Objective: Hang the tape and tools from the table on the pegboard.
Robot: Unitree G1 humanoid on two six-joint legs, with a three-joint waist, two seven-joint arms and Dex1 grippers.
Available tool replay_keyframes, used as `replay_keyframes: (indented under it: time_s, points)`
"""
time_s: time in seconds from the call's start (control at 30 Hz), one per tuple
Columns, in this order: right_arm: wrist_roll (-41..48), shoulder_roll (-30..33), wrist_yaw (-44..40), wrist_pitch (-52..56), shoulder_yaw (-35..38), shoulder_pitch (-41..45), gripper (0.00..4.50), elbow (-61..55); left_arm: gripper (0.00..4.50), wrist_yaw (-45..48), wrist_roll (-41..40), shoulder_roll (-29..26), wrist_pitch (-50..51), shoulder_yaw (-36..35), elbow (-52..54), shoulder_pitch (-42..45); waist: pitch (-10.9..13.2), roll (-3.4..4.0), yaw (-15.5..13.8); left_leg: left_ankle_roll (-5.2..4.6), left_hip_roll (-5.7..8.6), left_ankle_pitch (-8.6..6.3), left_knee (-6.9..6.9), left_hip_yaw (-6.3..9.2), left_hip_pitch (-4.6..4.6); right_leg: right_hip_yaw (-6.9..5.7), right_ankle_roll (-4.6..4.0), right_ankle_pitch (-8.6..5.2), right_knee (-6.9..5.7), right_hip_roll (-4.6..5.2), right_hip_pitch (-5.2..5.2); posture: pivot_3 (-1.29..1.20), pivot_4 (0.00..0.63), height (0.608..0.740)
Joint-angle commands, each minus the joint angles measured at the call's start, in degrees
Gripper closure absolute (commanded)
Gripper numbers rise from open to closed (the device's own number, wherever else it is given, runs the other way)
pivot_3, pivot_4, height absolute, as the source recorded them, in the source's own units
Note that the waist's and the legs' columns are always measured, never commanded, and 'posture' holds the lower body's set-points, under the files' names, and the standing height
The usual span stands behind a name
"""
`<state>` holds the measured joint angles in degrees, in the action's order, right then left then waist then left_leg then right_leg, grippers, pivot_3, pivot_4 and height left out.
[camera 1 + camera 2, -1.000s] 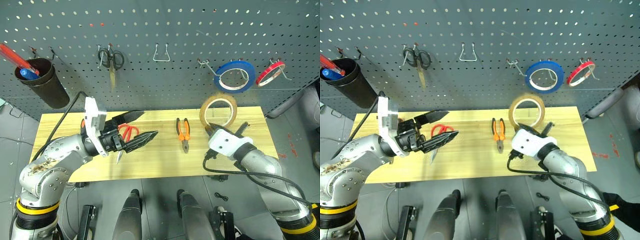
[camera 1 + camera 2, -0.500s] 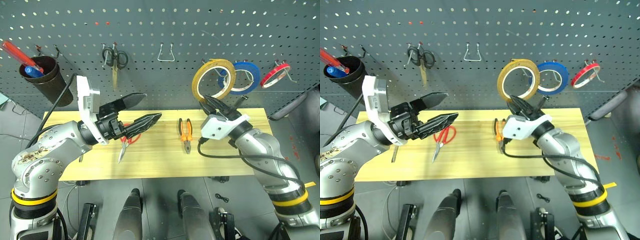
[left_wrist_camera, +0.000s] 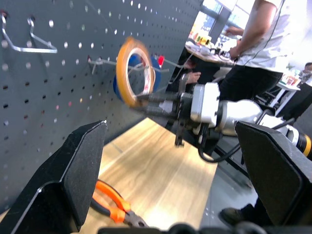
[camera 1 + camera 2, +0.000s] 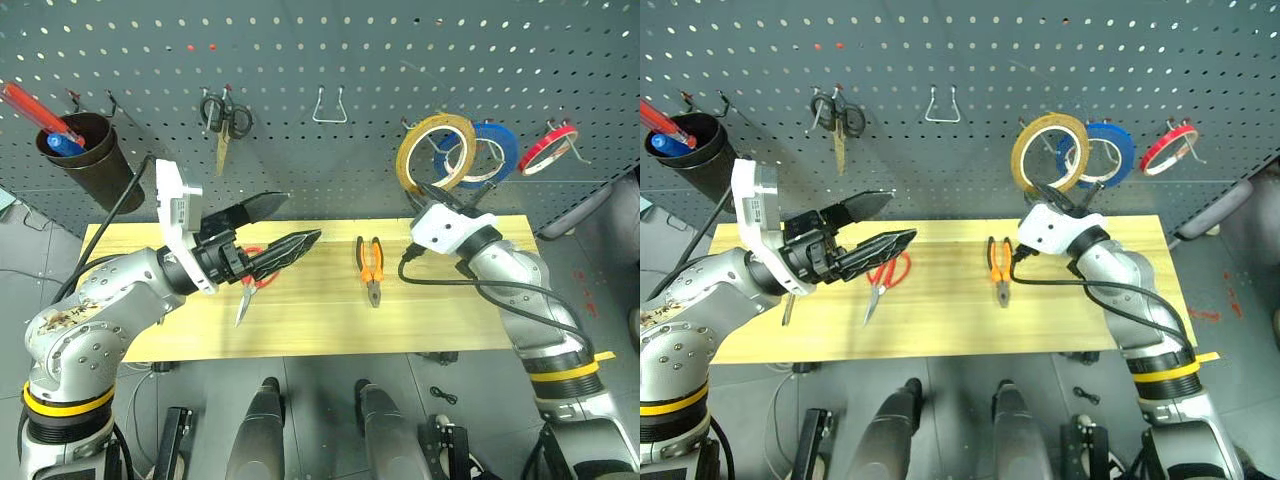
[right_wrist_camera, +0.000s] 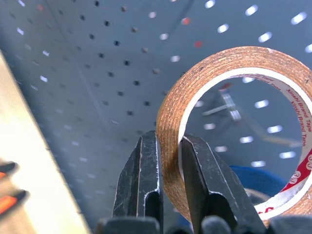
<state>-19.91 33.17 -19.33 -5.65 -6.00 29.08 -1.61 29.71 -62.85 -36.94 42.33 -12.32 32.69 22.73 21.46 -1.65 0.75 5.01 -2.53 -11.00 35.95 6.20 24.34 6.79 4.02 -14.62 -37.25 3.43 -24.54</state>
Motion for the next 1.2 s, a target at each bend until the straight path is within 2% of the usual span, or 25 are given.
replay_keyframes:
  time_s: [0.03, 0.3, 0.5, 0.63, 0.77, 0.83, 0.93, 1.0, 1.1, 1.2]
  points:
    - [2.74, -0.06, -1.01, -1.52, 1.70, 1.23, 2.87, -0.33, 0.00, -1.02, 0.33, 0.66, -1.40, -0.27, 1.17, 1.18, 0.00, 0.00, -0.02, 0.00, 0.00, 0.00, 0.01, 0.00, 0.01, 0.00, 0.00, 0.00, 0.00, 0.00, 0.00, 0.10, 0.351, 0.740]
    - [4.00, 0.01, -1.39, -1.01, 2.31, 0.61, 0.14, -0.44, 0.00, -4.52, 2.85, 3.24, -3.48, -0.78, 0.38, 4.74, 0.00, 0.00, -0.07, 0.00, 0.00, 0.00, 0.03, 0.00, 0.01, -0.01, 0.00, 0.01, -0.03, 0.00, 0.00, 0.11, 0.344, 0.740]
    - [5.72, -0.04, -2.90, 2.25, 4.10, -5.48, 0.06, -8.69, 0.00, -3.02, 3.45, 1.83, -2.95, -1.09, 1.87, -0.83, -0.01, 0.00, -0.01, 0.00, 0.00, 0.00, 0.01, 0.00, -0.01, 0.00, 0.00, 0.01, -0.07, 0.00, 0.00, 0.11, 0.348, 0.740]
    - [7.28, -0.20, -5.92, 8.48, 4.84, -15.32, 0.06, -20.51, 0.00, 0.88, 6.73, -1.59, -3.69, -1.75, 4.17, -10.44, -0.01, 0.01, -0.09, -0.01, -0.01, 0.00, -0.01, 0.00, -0.01, 0.00, 0.00, 0.01, -0.07, 0.00, -0.01, 0.12, 0.355, 0.740]
    - [8.78, -1.00, -9.89, 19.44, 2.92, -22.83, 0.06, -29.98, 0.00, 4.61, 9.48, -4.26, -4.86, -2.10, 5.25, -18.10, -0.01, 0.01, -0.20, 0.00, 0.00, 0.00, 0.02, 0.00, -0.02, 0.00, 0.00, 0.01, -0.12, 0.00, -0.01, 0.12, 0.365, 0.740]
    - [10.26, -3.39, -11.58, 33.26, 0.30, -24.30, 0.06, -32.64, 0.00, 7.41, 11.93, -5.47, -6.46, -2.54, 5.10, -22.70, -0.02, 0.00, -0.10, 0.03, 0.00, 0.01, 0.06, 0.00, -0.08, 0.04, 0.00, 0.01, -0.25, 0.00, -0.01, 0.12, 0.370, 0.740]
    - [13.31, -8.73, -11.69, 52.63, -2.08, -21.44, 0.06, -33.00, 0.00, 11.41, 14.77, -6.93, -8.71, -4.54, 4.10, -29.76, -0.02, -0.01, 0.26, 0.06, -0.10, 0.04, 0.04, 0.00, -0.21, 0.06, 0.01, -0.05, -0.37, -0.12, -0.01, 0.11, 0.383, 0.740]
    - [14.30, -12.27, -10.46, 61.96, -2.75, -17.19, 0.06, -30.92, 0.00, 12.90, 15.68, -7.32, -9.71, -5.82, 3.82, -33.05, -0.01, -0.01, 0.35, 0.11, -0.18, 0.07, 0.03, -0.01, -0.18, 0.10, 0.16, -0.23, -0.44, -0.22, -0.16, 0.11, 0.388, 0.740]
    - [15.23, -16.69, -8.01, 69.74, -2.17, -9.94, 0.06, -24.79, 0.00, 13.71, 16.09, -7.21, -10.01, -7.54, 4.24, -35.95, 0.00, -0.03, 0.05, 0.25, -0.18, 0.31, 0.02, -0.05, 0.14, 0.16, 0.18, -0.23, -0.70, -0.23, -0.63, 0.12, 0.399, 0.740]
    - [15.95, -20.68, -4.78, 74.04, 0.05, -3.59, 0.06, -17.88, 0.00, 14.01, 16.26, -7.05, -10.19, -9.25, 4.94, -38.45, 0.00, -0.04, -0.07, 0.24, -0.20, 0.33, 0.00, -0.05, 0.12, 0.15, 0.20, -0.25, -0.73, -0.25, -0.64, 0.13, 0.397, 0.740]
